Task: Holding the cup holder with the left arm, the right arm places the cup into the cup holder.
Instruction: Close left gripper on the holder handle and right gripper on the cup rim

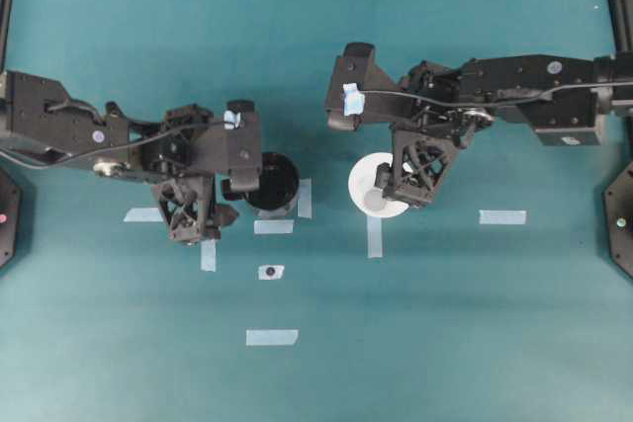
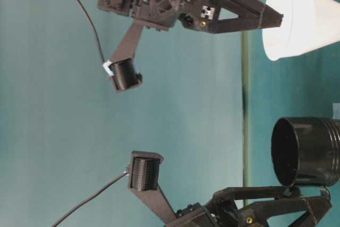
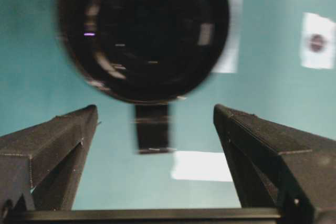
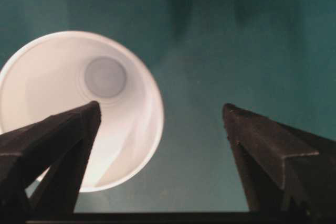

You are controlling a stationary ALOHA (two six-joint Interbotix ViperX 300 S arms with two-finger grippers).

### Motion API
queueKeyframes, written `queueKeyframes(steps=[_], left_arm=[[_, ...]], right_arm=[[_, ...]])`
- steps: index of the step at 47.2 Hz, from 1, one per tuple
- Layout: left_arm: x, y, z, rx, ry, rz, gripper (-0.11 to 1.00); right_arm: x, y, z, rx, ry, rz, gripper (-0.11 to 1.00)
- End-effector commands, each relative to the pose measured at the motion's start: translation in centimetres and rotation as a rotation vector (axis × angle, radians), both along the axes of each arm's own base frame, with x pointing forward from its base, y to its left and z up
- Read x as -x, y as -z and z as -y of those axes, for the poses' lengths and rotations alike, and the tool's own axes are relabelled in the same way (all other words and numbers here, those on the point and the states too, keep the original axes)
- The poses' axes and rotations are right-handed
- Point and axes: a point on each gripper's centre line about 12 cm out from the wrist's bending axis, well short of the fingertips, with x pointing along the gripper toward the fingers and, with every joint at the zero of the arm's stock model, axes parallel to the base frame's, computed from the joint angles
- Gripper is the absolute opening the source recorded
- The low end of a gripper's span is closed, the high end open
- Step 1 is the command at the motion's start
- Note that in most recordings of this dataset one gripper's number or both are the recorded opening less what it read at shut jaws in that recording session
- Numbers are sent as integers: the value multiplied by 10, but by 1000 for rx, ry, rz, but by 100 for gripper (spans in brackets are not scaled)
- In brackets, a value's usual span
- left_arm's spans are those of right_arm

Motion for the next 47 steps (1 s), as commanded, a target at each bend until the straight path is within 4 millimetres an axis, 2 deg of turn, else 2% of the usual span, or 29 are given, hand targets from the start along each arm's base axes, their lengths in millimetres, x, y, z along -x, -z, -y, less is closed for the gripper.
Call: queueKeyframes(steps=[1,47], left_arm=[[-7,-9,-1,-6,2,38,96],[-10,9,-7,-1,-15,3,96]], right_arm=[[-6,-10,2,7,7,38,97],[-15,13,11,7,18,22,96]])
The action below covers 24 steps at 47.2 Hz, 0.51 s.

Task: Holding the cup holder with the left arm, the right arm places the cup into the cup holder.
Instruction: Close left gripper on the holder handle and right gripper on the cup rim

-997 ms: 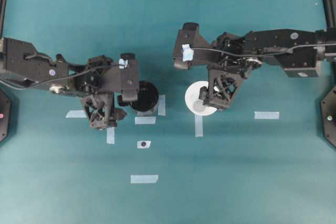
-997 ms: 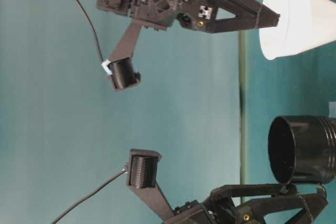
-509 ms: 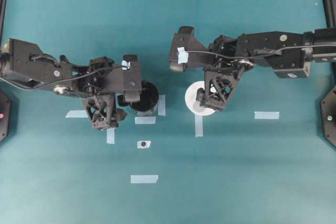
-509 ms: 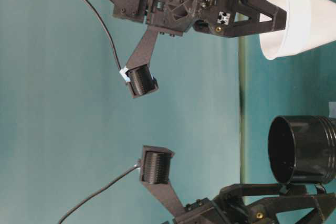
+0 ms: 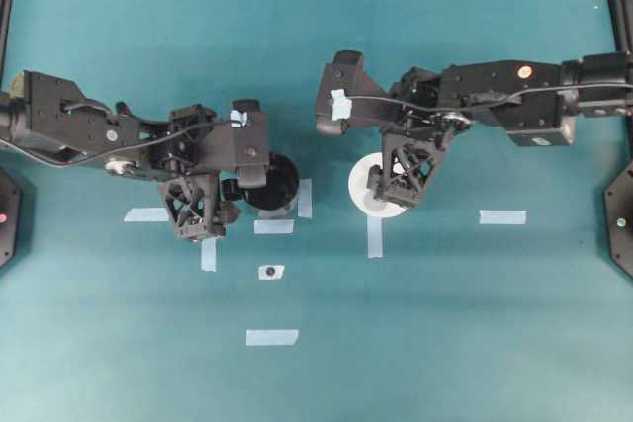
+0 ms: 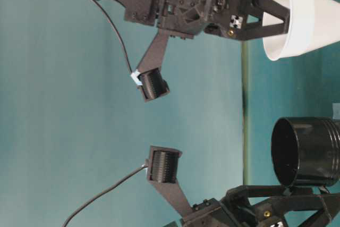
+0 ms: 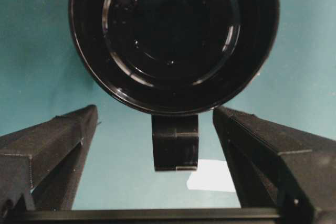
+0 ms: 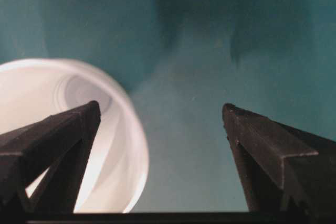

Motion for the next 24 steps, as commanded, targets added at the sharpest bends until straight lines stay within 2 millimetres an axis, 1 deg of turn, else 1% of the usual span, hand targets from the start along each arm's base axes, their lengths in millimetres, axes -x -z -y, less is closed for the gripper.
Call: queueKeyframes(steps=[1,9,24], left_arm=[[-7,-10,-1,-6,0,39,96],[-7,-10,-1,-6,0,39,96],[-7,-9,-1,-6,0,38,96]], right_arm=[[-7,-15,3,14,-1,55,96],[-3,-11,3,9,10,42,95],[-1,-9,2,5,11,32,95]])
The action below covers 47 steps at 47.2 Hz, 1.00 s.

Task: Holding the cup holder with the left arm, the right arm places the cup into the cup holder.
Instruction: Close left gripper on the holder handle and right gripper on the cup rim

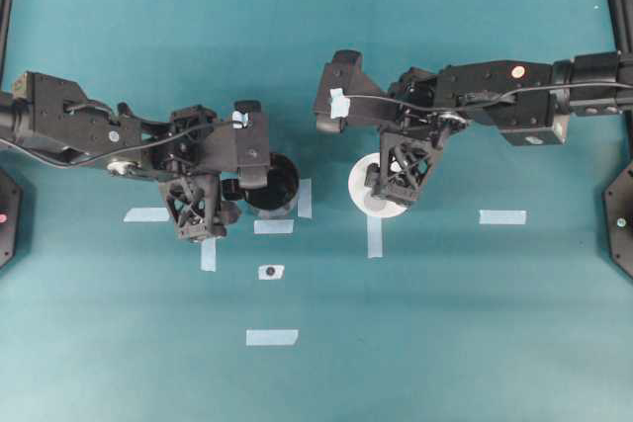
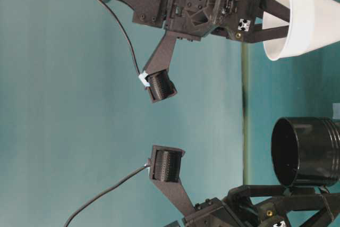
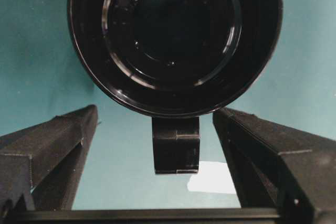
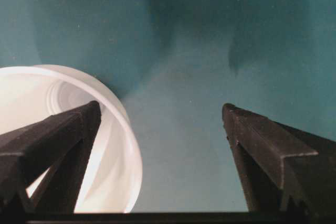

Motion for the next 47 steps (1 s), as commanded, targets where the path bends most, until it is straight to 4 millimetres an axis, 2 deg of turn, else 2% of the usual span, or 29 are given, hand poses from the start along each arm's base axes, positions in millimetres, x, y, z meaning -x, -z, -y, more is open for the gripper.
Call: queueKeyframes(steps=[1,16,29,36,42,47], left_arm=[[-7,-11,-2,-7,1,39,96],[-7,-10,-1,-7,1,38,96],[-7,-10,-1,-7,1,36,96],[-7,-8,-2,-7,0,33,96],[-8,-9,-2,-7,2,36,92],[-9,-9,-2,-7,2,36,84]], right_arm=[[-2,-13,1,7,8,36,95],[-1,-12,2,6,10,33,94],[-2,-11,1,6,7,32,84],[-2,-10,1,3,10,29,83],[0,-9,0,-1,11,17,78],[1,-9,0,-4,11,5,74]])
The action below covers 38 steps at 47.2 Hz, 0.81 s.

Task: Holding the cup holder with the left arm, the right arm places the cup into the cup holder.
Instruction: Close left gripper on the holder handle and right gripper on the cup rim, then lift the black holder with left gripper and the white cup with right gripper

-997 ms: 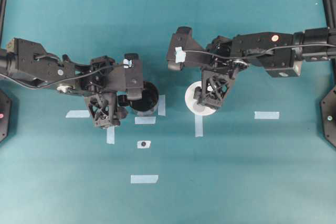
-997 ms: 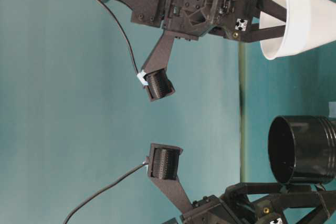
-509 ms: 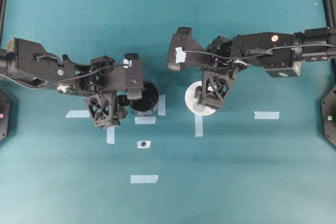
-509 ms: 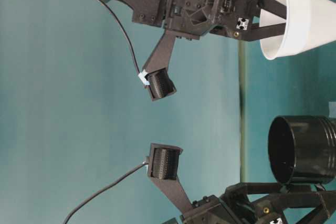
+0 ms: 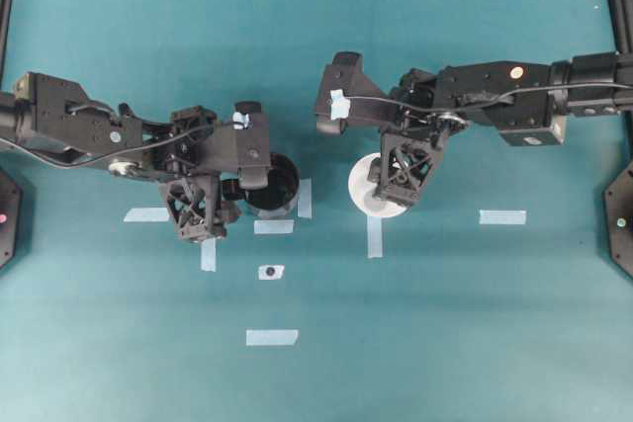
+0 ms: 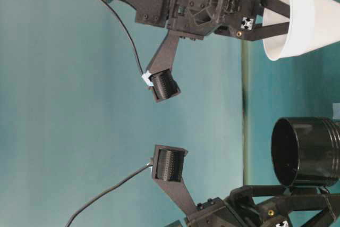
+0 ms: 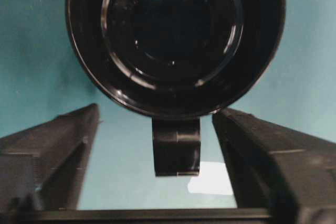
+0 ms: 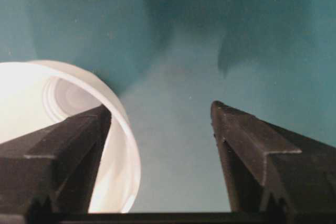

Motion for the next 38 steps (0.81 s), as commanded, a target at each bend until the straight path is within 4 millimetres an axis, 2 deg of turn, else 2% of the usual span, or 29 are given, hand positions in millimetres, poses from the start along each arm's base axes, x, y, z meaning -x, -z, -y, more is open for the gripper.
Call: queueKeyframes(steps=[1,7,14,16,26,38], left_arm=[[-7,-10,-1,-6,1,36,81],[-7,-7,-1,-4,0,26,60],[-6,-8,-1,-6,4,26,26],[-6,-8,-1,-7,5,25,24],[-7,-10,2,-10,19,30,24],[-7,-10,7,-18,47,29,24]], right_arm=[[-1,-11,0,2,7,23,73],[1,-10,-1,-3,6,2,60],[2,-11,-4,-5,-6,-11,29],[1,-12,-5,-6,-10,-10,26],[0,-14,-8,-17,-8,-3,24],[-1,-15,-10,-40,8,10,17]])
